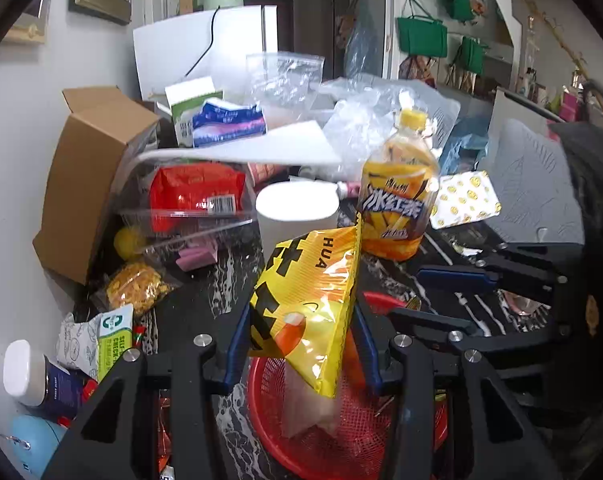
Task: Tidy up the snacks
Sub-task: 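Lower the yellow bag and red packet into the red basket with both grippers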
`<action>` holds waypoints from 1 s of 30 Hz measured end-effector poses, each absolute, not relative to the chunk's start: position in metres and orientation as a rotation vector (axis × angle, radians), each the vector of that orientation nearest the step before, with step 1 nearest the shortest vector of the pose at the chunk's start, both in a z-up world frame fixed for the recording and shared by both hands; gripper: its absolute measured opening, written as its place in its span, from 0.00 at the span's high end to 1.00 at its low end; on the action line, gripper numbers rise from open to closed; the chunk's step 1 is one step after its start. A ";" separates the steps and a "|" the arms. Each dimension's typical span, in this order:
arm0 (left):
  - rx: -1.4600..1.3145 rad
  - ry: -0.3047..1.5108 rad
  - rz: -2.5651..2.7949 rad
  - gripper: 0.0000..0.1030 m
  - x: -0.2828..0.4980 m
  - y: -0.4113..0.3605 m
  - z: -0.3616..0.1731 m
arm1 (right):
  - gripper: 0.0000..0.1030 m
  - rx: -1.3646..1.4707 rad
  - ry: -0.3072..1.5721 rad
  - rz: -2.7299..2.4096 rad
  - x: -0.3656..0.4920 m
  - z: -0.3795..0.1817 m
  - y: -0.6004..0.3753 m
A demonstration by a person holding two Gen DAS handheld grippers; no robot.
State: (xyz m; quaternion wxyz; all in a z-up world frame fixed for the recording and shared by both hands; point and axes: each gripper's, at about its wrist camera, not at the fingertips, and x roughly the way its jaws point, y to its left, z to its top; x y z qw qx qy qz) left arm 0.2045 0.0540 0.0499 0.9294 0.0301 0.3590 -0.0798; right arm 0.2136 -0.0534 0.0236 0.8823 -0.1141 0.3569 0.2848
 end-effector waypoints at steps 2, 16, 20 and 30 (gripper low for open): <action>0.054 0.755 -0.159 0.56 0.208 0.055 0.045 | 0.63 -0.245 0.747 0.583 0.215 0.022 -0.054; 0.062 0.824 -0.188 0.56 0.222 0.044 0.019 | 0.63 -0.197 0.777 0.524 0.222 0.025 -0.070; 0.038 0.858 -0.213 0.56 0.227 0.044 0.015 | 0.63 -0.196 0.764 0.518 0.220 0.030 -0.073; 0.058 0.890 -0.172 0.43 0.228 0.039 0.009 | 0.63 -0.180 0.763 0.497 0.219 0.034 -0.080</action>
